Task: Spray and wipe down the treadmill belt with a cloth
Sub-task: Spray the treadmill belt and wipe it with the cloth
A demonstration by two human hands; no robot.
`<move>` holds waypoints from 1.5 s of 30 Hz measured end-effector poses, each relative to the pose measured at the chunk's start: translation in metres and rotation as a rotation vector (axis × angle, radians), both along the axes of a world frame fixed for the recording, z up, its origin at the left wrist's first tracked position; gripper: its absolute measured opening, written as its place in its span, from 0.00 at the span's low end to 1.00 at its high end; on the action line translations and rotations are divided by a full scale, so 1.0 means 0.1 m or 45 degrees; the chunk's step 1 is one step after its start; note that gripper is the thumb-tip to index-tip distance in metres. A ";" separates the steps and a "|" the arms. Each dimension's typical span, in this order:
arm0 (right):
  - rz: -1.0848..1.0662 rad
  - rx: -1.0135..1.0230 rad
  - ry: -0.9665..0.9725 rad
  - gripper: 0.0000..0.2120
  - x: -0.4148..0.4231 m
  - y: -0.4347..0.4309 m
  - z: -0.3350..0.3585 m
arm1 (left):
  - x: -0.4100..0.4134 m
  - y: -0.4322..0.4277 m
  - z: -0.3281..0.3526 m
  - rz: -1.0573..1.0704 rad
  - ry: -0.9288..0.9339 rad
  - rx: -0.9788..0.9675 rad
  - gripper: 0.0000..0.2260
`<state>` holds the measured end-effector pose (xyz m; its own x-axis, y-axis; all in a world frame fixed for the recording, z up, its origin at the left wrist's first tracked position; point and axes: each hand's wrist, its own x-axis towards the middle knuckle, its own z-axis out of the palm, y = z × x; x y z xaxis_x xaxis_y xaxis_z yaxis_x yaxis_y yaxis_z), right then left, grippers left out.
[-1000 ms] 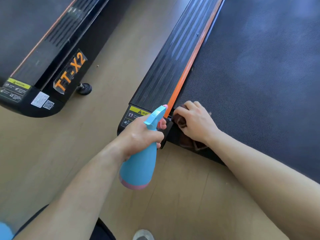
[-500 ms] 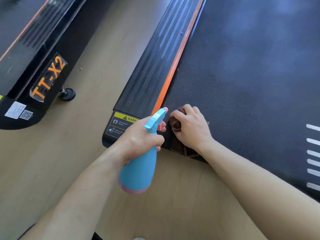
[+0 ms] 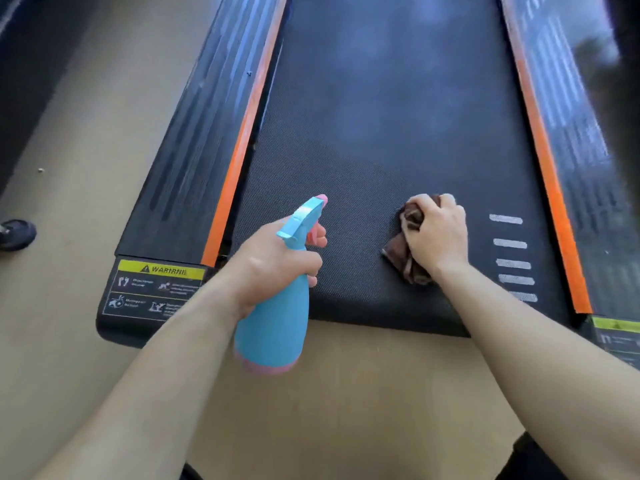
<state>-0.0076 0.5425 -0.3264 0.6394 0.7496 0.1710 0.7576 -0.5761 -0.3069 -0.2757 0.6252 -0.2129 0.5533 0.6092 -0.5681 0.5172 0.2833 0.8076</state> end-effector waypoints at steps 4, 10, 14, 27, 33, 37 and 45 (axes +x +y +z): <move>0.079 0.080 0.003 0.12 -0.33 -0.24 -0.06 | 0.29 -0.05 -0.04 -0.078 -0.027 -0.009 0.24; 0.260 -0.011 -0.052 0.12 0.24 -0.76 -0.03 | 0.72 -0.24 -0.07 -0.278 -0.017 -0.035 0.26; -0.164 0.035 -0.020 0.11 0.70 -0.76 -0.03 | 1.08 -0.40 -0.10 -0.385 -0.030 -0.077 0.24; -0.305 -0.030 0.036 0.13 0.80 -1.05 -0.01 | 1.95 -0.67 -0.07 -0.484 -0.076 -0.031 0.21; -0.272 -0.186 0.218 0.15 0.38 -1.39 0.19 | 1.65 -0.88 0.14 -0.524 0.235 0.097 0.23; -0.214 -0.420 0.382 0.12 0.19 -1.63 0.53 | 1.46 -1.11 0.35 -0.559 0.337 0.134 0.25; -0.285 -0.620 0.578 0.11 -0.30 -2.24 0.93 | 1.03 -1.36 0.68 -0.540 0.362 0.102 0.22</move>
<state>-0.0372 0.3183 -0.2330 0.7159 0.5152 -0.4712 0.4628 -0.8555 -0.2323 -0.1722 0.4889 -0.1451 0.5916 0.4126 -0.6927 0.7754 -0.0557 0.6290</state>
